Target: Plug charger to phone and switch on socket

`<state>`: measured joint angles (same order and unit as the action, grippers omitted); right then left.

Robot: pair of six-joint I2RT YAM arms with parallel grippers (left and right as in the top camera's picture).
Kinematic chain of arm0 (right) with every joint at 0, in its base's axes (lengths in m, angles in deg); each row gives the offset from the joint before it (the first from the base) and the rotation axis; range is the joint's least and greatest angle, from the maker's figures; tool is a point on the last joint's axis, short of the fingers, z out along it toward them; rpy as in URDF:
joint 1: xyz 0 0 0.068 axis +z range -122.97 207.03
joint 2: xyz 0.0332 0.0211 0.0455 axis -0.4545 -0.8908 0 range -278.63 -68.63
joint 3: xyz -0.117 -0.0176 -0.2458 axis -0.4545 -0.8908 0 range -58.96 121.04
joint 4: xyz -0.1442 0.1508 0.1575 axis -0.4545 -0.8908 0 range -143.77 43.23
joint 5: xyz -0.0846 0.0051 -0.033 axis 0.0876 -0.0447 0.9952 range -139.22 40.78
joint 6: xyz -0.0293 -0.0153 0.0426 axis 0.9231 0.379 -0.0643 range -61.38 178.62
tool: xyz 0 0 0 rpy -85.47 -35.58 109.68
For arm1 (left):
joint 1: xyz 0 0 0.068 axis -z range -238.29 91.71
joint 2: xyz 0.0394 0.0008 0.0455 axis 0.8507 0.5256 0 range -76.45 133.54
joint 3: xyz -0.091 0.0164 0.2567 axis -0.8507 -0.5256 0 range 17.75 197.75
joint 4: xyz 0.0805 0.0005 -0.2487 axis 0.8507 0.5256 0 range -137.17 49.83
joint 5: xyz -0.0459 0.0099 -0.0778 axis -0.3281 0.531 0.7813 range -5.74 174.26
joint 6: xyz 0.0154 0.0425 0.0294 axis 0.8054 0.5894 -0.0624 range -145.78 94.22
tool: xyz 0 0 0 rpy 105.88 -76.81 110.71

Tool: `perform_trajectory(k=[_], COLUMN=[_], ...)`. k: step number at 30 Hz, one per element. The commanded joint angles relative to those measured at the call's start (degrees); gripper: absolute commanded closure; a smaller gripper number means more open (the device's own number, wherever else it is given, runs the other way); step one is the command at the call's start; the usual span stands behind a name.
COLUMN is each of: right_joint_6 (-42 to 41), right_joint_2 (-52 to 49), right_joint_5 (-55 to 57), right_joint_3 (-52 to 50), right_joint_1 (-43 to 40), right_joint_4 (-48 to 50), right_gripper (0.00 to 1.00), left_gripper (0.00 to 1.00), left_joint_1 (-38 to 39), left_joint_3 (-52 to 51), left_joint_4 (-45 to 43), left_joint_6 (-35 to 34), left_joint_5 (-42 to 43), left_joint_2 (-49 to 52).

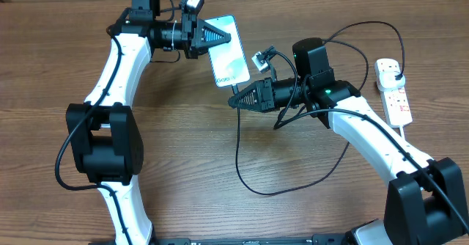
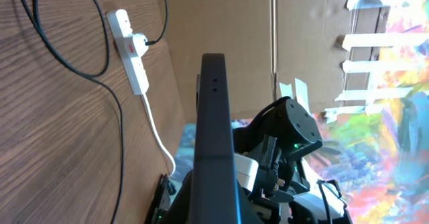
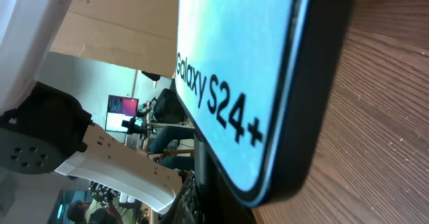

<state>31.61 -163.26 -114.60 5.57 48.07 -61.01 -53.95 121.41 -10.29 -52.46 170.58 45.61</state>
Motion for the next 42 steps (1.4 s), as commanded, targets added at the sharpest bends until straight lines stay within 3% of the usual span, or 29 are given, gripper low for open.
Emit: perform_trajectory(k=[1, 7, 31, 42], right_joint_6=[-0.26, -0.28, -10.12, -9.84], right_joint_2=[-0.02, -0.02, -0.02, -0.02], right_joint_5=[1.95, 1.92, 5.92, 6.43], right_joint_3=[0.28, 0.28, 0.28, 0.28], right_joint_1=[-1.38, -2.03, -2.03, -2.03], right_joint_4=[1.11, 1.11, 3.74, 4.42], right_gripper=[0.96, 0.96, 0.96, 0.96], left_gripper=[0.96, 0.96, 0.96, 0.96], left_joint_1=[0.33, 1.33, 3.54, 3.61], left_joint_3=[1.18, 1.18, 1.18, 1.18], left_joint_4=[3.52, 9.57, 9.6, 9.86], left_joint_6=[2.38, 8.92, 8.92, 7.34], left_joint_5=[4.35, 4.33, 4.2, 4.33], left_joint_2=[-0.57, -0.57, -0.57, -0.57])
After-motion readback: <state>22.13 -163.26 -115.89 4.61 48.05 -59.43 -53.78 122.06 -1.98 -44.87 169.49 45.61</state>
